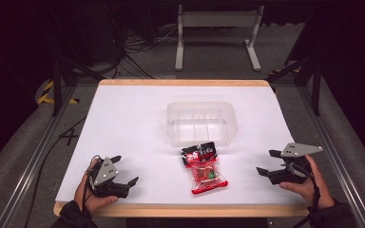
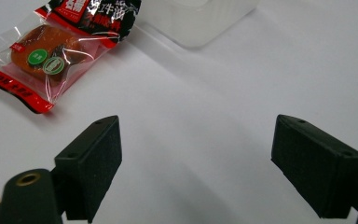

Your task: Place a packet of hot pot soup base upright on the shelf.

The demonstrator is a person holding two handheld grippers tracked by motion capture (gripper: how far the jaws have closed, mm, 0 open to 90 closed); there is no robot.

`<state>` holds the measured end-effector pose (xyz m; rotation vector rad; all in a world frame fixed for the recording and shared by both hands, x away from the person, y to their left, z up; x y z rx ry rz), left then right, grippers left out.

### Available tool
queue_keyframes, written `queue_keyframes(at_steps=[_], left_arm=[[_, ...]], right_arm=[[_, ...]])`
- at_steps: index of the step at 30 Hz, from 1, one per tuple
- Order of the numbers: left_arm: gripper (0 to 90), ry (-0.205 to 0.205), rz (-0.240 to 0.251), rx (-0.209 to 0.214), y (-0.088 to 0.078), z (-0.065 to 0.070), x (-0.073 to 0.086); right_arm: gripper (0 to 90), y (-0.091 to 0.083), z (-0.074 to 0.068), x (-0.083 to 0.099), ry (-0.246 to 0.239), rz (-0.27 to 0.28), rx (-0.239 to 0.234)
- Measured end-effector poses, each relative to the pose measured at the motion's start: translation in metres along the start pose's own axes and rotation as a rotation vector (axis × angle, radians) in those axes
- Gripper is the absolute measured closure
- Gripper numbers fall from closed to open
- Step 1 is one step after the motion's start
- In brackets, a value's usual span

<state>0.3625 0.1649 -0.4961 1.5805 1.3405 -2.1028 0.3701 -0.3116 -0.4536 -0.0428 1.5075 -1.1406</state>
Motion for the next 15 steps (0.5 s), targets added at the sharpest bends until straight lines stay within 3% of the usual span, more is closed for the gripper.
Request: queue_keyframes(at_steps=[5, 9, 11, 15], left_arm=[[7.0, 0.005, 0.009, -0.001, -0.003, 0.001, 0.000], [7.0, 0.010, 0.004, -0.003, -0.005, 0.000, 0.002], [6.9, 0.000, 0.013, -0.006, -0.007, 0.000, 0.002], [7.0, 0.005, 0.010, -0.009, -0.008, 0.001, 0.003]], right_arm=[[16.3, 0.004, -0.003, 0.004, 0.007, -0.006, -0.027], [16.4, 0.013, -0.007, -0.001, -0.009, -0.007, -0.053], [16.8, 0.016, -0.008, -0.004, 0.005, 0.009, -0.063], [16.8, 0.022, -0.013, -0.008, 0.016, 0.020, -0.112]])
Point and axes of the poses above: each handheld gripper's, and its own axes: y roughly forward along the jaws, x roughly out of its underside, z roughly to its right, the point moved 8 cm from there along y, roughly forward along the jaws, and after that the axes turned 11 degrees about -y, right-handed, at the moved point
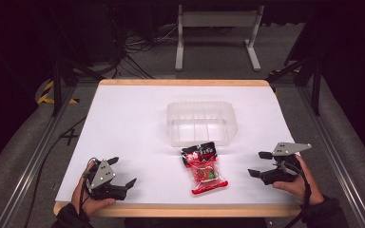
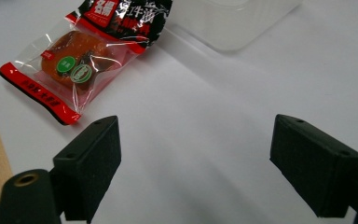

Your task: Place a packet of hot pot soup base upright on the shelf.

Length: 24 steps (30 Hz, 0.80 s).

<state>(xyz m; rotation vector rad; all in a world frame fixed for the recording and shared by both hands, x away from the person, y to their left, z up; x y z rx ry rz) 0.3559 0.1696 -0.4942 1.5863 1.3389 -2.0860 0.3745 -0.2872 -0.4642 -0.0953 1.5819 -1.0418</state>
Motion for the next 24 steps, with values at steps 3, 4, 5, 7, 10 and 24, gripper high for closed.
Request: queue_keyframes(at_steps=[3, 4, 5, 7, 10, 24], left_arm=[[7.0, 0.000, -0.006, 0.001, 0.001, 0.001, 0.001], [7.0, 0.000, -0.006, 0.001, 0.001, 0.001, 0.001], [7.0, 0.000, -0.007, 0.000, 0.001, 0.001, 0.001], [7.2, -0.002, -0.010, 0.000, 0.001, 0.001, 0.001], [7.2, -0.003, -0.011, 0.001, 0.002, 0.001, 0.002], [7.2, -0.001, -0.015, 0.001, 0.003, 0.001, 0.002]], right_arm=[[16.8, 0.010, -0.004, -0.003, -0.014, -0.011, -0.027], [16.8, 0.010, -0.004, -0.003, -0.014, -0.011, -0.027], [17.1, 0.013, -0.006, -0.004, -0.015, -0.013, -0.039], [18.4, 0.024, -0.010, -0.010, -0.026, -0.018, -0.068], [18.1, 0.036, -0.016, -0.017, -0.041, -0.031, -0.094], [16.2, 0.085, -0.025, -0.049, -0.014, -0.036, -0.194]])
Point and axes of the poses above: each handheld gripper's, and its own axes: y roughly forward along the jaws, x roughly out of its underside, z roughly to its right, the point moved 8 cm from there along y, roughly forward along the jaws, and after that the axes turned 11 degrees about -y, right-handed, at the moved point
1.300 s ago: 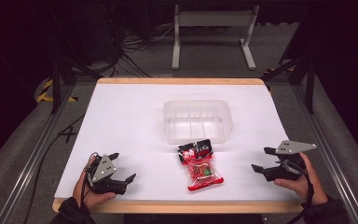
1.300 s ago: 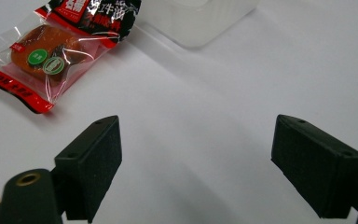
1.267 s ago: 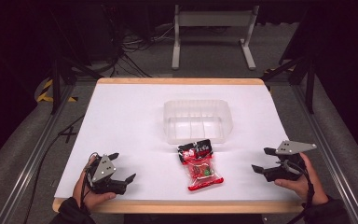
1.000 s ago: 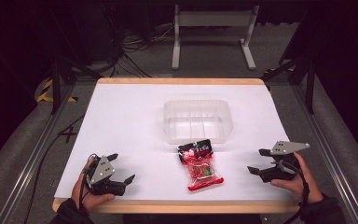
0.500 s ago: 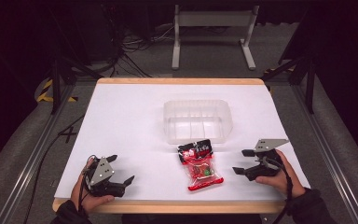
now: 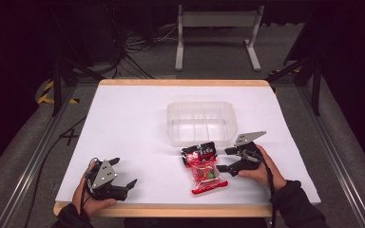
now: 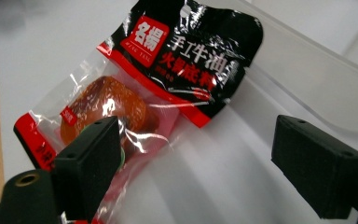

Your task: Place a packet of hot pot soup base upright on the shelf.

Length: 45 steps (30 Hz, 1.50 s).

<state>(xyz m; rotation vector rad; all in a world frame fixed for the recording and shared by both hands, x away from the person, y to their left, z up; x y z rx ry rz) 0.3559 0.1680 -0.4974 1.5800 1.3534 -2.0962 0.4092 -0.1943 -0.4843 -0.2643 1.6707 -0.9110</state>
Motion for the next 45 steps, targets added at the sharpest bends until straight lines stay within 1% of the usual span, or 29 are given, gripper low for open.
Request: queue_keyframes(at_steps=[1, 2, 3, 5, 6, 9, 10, 11, 14, 19, 21, 23, 25, 26, 29, 31, 34, 36, 38, 40, 42, 45], left_arm=[[7.2, 0.001, 0.000, -0.001, 0.000, 0.000, 0.000], [7.2, 0.001, 0.000, -0.001, 0.000, 0.000, 0.000], [7.3, -0.002, 0.000, 0.001, 0.000, 0.000, 0.000], [7.2, 0.000, 0.000, 0.001, -0.001, 0.000, 0.000], [7.2, 0.001, 0.001, 0.001, -0.001, 0.000, 0.000], [7.2, 0.000, -0.001, 0.002, 0.000, 0.000, 0.000], [7.3, -0.001, -0.001, 0.002, 0.000, 0.000, 0.000], [7.3, 0.002, -0.001, 0.001, 0.000, 0.000, 0.000], [7.2, 0.004, -0.001, 0.001, 0.000, 0.000, 0.000], [7.3, 0.000, -0.003, 0.003, 0.001, 0.000, 0.001], [7.3, 0.000, -0.004, 0.003, 0.001, 0.000, 0.001], [7.3, 0.000, -0.003, 0.003, 0.001, 0.000, 0.001], [7.3, 0.000, -0.005, 0.001, 0.000, 0.000, 0.001], [7.3, 0.000, -0.004, 0.001, 0.000, -0.001, 0.001], [7.3, 0.003, -0.003, 0.002, 0.000, -0.001, 0.001], [7.3, 0.003, -0.003, 0.002, 0.000, -0.001, 0.001], [7.3, 0.001, -0.004, 0.001, 0.000, -0.001, 0.001], [7.3, 0.001, -0.005, 0.000, 0.000, -0.001, 0.001], [7.3, 0.003, -0.008, 0.000, 0.001, -0.001, 0.001], [7.3, 0.004, -0.010, 0.001, 0.001, -0.001, 0.002], [7.3, 0.005, -0.010, 0.001, 0.001, -0.001, 0.002], [7.3, 0.005, -0.011, 0.000, 0.001, -0.002, 0.002]], right_arm=[[16.0, 0.008, 0.000, -0.004, 0.010, -0.006, -0.011], [16.0, 0.008, 0.000, -0.004, 0.010, -0.006, -0.011], [15.9, 0.015, -0.001, -0.008, 0.017, -0.013, -0.017], [15.4, 0.018, -0.001, -0.009, 0.016, -0.020, -0.021], [15.3, 0.023, -0.002, -0.012, 0.025, -0.018, -0.036], [15.0, 0.026, -0.002, -0.014, 0.026, -0.016, -0.041], [14.6, 0.029, -0.003, -0.016, 0.032, -0.012, -0.054], [14.6, 0.029, -0.003, -0.016, 0.032, -0.012, -0.054], [14.2, 0.035, -0.002, -0.019, 0.047, -0.005, -0.074], [13.4, 0.042, -0.004, -0.024, 0.042, 0.003, -0.110], [14.3, 0.044, -0.003, -0.025, 0.050, 0.011, -0.117], [17.0, 0.044, -0.003, -0.026, 0.053, 0.018, -0.115], [21.8, 0.043, -0.004, -0.027, 0.050, 0.029, -0.126], [27.5, 0.041, -0.006, -0.027, 0.049, 0.037, -0.136], [35.2, 0.037, -0.010, -0.029, 0.032, 0.055, -0.169], [39.7, 0.036, -0.011, -0.029, 0.021, 0.048, -0.172], [52.8, 0.036, -0.015, -0.029, 0.008, 0.040, -0.199], [61.9, 0.037, -0.017, -0.029, 0.005, 0.047, -0.213], [65.1, 0.039, -0.019, -0.028, 0.000, 0.044, -0.224], [69.9, 0.042, -0.018, -0.026, 0.007, 0.038, -0.211], [77.0, 0.042, -0.018, -0.026, 0.002, 0.049, -0.212], [88.0, 0.037, -0.020, -0.028, -0.021, 0.072, -0.216]])
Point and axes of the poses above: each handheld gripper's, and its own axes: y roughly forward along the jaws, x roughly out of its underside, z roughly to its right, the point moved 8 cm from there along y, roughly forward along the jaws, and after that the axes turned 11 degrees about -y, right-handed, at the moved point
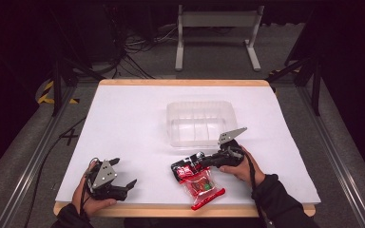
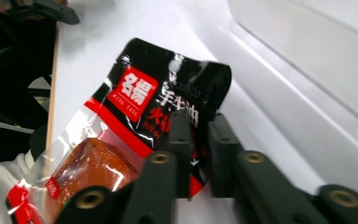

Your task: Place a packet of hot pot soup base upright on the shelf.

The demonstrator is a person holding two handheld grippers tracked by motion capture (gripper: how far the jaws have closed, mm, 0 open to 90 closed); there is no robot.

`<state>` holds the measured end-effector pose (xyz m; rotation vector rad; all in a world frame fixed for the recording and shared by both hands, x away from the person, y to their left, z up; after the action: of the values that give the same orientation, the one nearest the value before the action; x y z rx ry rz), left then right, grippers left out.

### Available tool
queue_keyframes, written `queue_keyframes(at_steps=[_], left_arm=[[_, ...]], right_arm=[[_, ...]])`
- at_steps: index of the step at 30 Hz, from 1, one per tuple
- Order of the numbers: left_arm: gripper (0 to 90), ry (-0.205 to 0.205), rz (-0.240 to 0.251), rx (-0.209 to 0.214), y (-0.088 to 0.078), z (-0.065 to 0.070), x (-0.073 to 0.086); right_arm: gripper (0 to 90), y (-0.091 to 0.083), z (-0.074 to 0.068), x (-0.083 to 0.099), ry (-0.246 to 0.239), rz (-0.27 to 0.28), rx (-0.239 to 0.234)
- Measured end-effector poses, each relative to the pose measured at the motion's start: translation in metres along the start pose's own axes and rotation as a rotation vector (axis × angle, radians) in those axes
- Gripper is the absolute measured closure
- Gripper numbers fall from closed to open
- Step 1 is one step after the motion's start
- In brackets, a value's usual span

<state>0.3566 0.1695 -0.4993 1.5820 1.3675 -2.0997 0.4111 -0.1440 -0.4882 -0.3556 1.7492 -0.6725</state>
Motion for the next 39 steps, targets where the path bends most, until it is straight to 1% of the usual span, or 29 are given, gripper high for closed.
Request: queue_keyframes(at_steps=[2, 5, 7, 8, 9, 10, 12, 14, 15, 19, 23, 25, 26, 28, 32, 35, 36, 39], left_arm=[[7.4, -0.002, 0.000, 0.000, 0.000, 0.000, 0.000], [7.5, 0.000, 0.002, -0.001, 0.000, 0.000, 0.000], [7.5, -0.002, 0.003, -0.001, -0.001, 0.000, 0.000], [7.5, -0.002, 0.003, -0.001, -0.001, 0.000, 0.000], [7.5, -0.006, 0.004, -0.002, -0.001, 0.000, 0.000], [7.5, -0.007, 0.004, -0.003, -0.001, 0.000, 0.000], [7.5, -0.006, 0.005, -0.002, -0.001, 0.000, -0.001], [7.5, -0.004, 0.006, -0.002, -0.001, 0.000, -0.001], [7.5, -0.005, 0.007, -0.002, -0.002, 0.000, -0.001], [7.5, -0.010, 0.012, -0.002, -0.002, 0.000, -0.001], [7.5, -0.014, 0.013, 0.000, -0.002, 0.000, -0.001], [7.5, -0.013, 0.013, 0.001, -0.002, 0.000, -0.001], [7.5, -0.015, 0.014, 0.002, -0.002, 0.000, -0.001], [7.5, -0.010, 0.014, 0.003, -0.003, 0.000, -0.001], [7.5, -0.011, 0.013, 0.001, -0.002, 0.000, -0.001], [7.5, -0.013, 0.014, 0.000, -0.002, 0.000, -0.002], [7.5, -0.013, 0.014, 0.000, -0.002, 0.000, -0.002], [7.5, -0.013, 0.013, 0.000, -0.002, 0.000, -0.001]], right_arm=[[89.9, -0.002, -0.002, -0.001, -0.019, 0.006, -0.006], [90.0, -0.006, -0.006, -0.004, -0.037, 0.014, -0.008], [90.0, -0.012, -0.009, -0.007, -0.052, 0.028, -0.010], [90.0, -0.012, -0.009, -0.007, -0.052, 0.028, -0.010], [90.0, -0.024, -0.016, -0.014, -0.078, 0.059, 0.004], [90.0, -0.024, -0.016, -0.014, -0.078, 0.059, 0.004], [90.0, -0.036, -0.025, -0.021, -0.108, 0.082, 0.016], [90.0, -0.045, -0.032, -0.026, -0.136, 0.093, 0.031], [90.0, -0.051, -0.039, -0.030, -0.156, 0.100, 0.044], [90.0, -0.067, -0.048, -0.039, -0.186, 0.125, 0.087], [90.0, -0.080, -0.052, -0.046, -0.201, 0.152, 0.127], [90.0, -0.082, -0.052, -0.047, -0.204, 0.156, 0.134], [90.0, -0.085, -0.053, -0.048, -0.206, 0.162, 0.142], [90.0, -0.093, -0.057, -0.051, -0.224, 0.178, 0.153], [90.0, -0.105, -0.061, -0.054, -0.233, 0.201, 0.185], [90.0, -0.112, -0.061, -0.056, -0.223, 0.221, 0.204], [90.0, -0.112, -0.061, -0.056, -0.223, 0.221, 0.204], [90.0, -0.121, -0.058, -0.060, -0.201, 0.254, 0.241]])
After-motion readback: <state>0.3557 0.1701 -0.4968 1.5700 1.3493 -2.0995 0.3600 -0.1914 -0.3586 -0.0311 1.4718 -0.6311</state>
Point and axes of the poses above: each handheld gripper's, and its own axes: y roughly forward along the jaws, x roughly out of its underside, z roughly to its right, the point moved 8 cm from there along y, roughly forward along the jaws, and after that the axes turned 11 degrees about -y, right-handed, at the moved point
